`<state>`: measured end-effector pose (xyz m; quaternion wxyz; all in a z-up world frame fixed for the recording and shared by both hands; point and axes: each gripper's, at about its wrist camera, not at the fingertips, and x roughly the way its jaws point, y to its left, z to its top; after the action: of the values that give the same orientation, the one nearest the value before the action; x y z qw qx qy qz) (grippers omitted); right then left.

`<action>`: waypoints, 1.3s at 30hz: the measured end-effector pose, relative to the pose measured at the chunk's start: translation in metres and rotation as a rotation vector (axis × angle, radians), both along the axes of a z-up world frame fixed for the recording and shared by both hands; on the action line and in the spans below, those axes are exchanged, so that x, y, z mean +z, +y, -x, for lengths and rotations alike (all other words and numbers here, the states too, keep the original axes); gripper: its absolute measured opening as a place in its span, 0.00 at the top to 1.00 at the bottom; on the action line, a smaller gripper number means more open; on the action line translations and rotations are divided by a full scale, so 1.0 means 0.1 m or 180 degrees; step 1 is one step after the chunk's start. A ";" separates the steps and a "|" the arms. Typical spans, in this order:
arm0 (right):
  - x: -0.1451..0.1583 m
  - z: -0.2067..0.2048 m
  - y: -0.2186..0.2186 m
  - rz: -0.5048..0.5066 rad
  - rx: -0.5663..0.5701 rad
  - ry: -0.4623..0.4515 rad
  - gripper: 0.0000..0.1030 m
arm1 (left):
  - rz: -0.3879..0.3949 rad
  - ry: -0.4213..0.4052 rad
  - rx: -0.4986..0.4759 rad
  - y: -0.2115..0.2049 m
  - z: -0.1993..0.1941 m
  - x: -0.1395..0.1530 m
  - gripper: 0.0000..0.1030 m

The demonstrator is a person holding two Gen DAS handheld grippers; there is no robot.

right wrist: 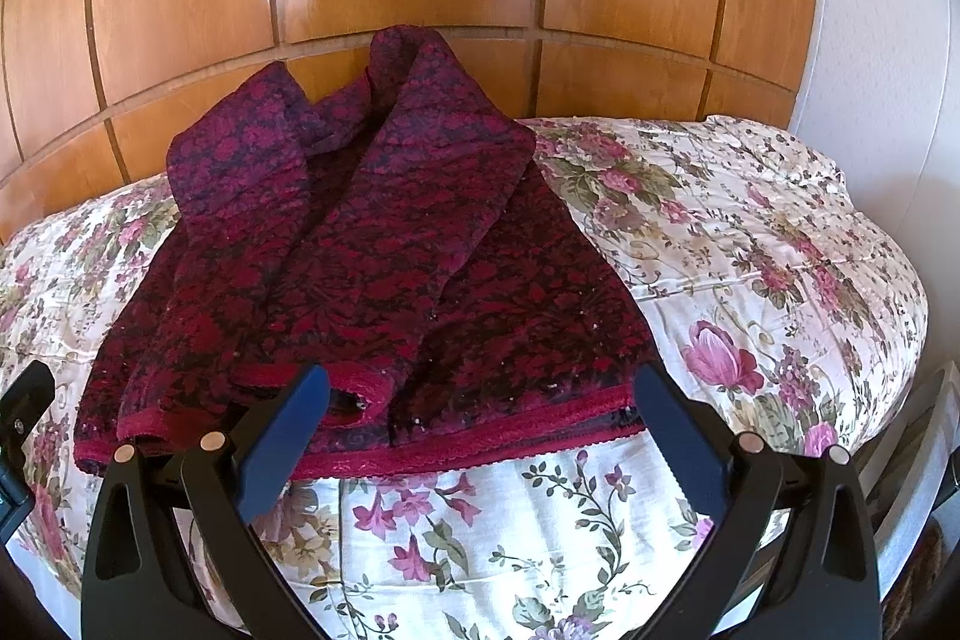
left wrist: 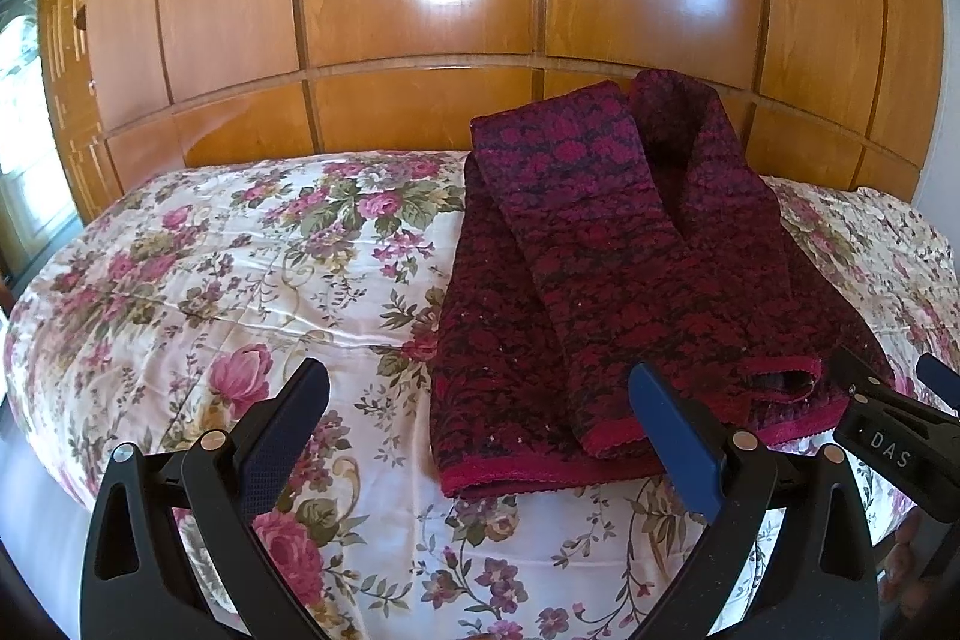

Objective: Fold small clothes

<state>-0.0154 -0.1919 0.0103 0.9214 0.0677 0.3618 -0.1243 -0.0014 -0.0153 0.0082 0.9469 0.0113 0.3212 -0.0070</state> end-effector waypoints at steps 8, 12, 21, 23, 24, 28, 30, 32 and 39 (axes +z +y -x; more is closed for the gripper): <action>-0.06 -0.03 -0.09 -0.0039 -0.0057 0.0046 0.02 | 0.0111 0.0123 -0.0340 -0.08 -0.06 -0.08 0.04; -0.05 -0.03 -0.22 -0.0098 -0.0084 0.0023 0.02 | 0.0174 0.0255 -0.0604 -0.18 -0.09 -0.11 0.04; -0.06 -0.22 -0.62 -0.0914 0.0083 0.0015 0.15 | -0.0416 0.0262 -0.1224 -0.72 -0.23 -0.35 0.29; -0.09 -0.39 -0.63 -0.1293 0.0306 0.0065 0.18 | -0.0375 0.0392 -0.1364 -0.76 -0.30 -0.44 0.52; -0.11 -0.46 -0.60 -0.1379 0.0390 0.0099 0.19 | -0.0332 0.0427 -0.1391 -0.75 -0.32 -0.45 0.59; -0.29 -0.84 -0.35 -0.1623 0.0807 0.0356 0.29 | 0.0074 0.0341 -0.1525 -0.60 -0.28 -0.29 0.86; -0.41 -0.98 -0.22 -0.1551 0.0914 0.0507 0.52 | 0.0207 0.0315 -0.1544 -0.52 -0.29 -0.20 0.90; -0.39 -1.05 -0.09 -0.1354 0.1061 0.0528 0.67 | 0.0391 0.0284 -0.1509 -0.38 -0.34 -0.05 0.91; 0.14 -0.98 -0.46 -0.1002 0.1038 0.0032 0.84 | 0.1215 0.0124 -0.0900 0.61 -0.88 0.48 0.92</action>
<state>0.0822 -0.2374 0.0242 0.9056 0.1507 0.3875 0.0839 0.0869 0.0457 0.0559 0.9151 -0.1232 0.3275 -0.2003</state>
